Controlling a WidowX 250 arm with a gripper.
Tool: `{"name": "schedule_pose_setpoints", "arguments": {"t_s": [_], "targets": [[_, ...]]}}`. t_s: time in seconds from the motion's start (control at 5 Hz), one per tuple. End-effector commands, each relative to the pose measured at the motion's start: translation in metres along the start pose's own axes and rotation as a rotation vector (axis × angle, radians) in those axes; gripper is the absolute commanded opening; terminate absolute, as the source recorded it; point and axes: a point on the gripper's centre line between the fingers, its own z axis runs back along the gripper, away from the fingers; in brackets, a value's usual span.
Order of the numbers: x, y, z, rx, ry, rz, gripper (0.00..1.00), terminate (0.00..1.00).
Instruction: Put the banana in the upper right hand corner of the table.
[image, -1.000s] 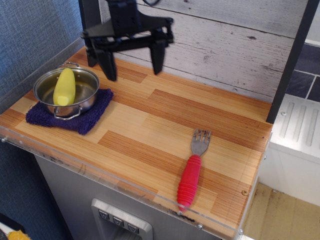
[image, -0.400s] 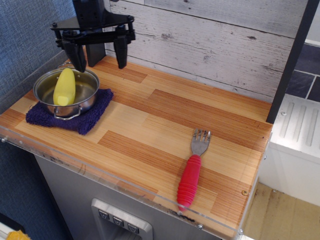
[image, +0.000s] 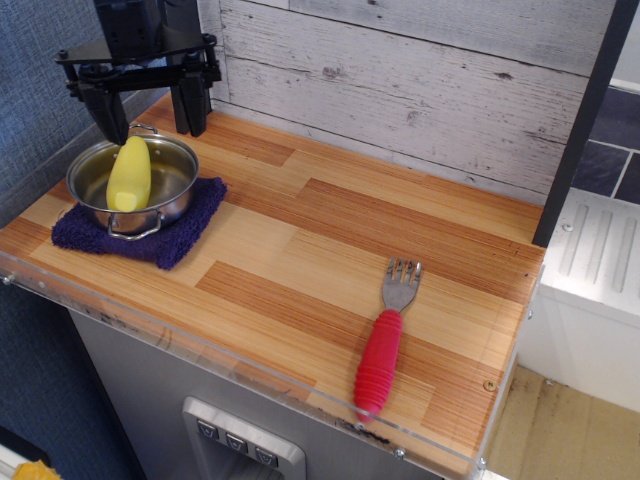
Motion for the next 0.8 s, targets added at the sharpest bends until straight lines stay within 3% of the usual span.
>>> {"name": "schedule_pose_setpoints", "arguments": {"t_s": [0.0,0.6], "targets": [[0.006,0.028,-0.011,0.037,-0.045,-0.01,1.0,0.0],[0.009,0.042,-0.041,0.097,-0.015,0.026,1.0,0.0]]}}
